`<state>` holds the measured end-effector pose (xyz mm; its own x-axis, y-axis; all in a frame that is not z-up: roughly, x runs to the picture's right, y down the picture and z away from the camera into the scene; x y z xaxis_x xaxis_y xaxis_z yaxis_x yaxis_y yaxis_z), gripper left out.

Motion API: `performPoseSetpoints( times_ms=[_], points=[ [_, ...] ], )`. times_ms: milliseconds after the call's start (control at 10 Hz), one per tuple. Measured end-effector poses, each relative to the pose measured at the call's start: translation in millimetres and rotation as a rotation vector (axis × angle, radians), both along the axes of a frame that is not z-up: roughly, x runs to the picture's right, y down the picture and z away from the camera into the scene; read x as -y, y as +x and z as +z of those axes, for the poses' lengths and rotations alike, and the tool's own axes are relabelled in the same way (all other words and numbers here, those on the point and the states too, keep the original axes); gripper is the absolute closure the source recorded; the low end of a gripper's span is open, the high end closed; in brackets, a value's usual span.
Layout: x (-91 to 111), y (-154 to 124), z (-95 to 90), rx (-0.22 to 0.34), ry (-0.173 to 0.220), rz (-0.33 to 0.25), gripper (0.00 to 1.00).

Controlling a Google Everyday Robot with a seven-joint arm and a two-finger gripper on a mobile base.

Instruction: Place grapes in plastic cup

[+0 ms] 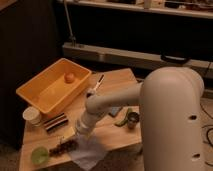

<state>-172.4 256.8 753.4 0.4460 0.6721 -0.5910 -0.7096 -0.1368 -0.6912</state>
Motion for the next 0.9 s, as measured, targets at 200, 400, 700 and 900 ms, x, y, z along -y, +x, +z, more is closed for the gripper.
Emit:
performPoseSetpoints(
  times_ms=[200,400,700,900],
  points=[
    [4.7,-3.7,-0.5,0.011,0.003,-0.002,0.21],
    [8.4,-7.7,-1.7,0.024,0.004,-0.004,0.21],
    [2.3,-13.7,-0.6,0.051,-0.018,-0.013,0.21],
    [-1.5,-18.7,-0.8,0.067,-0.023,-0.018,0.21]
  ],
)
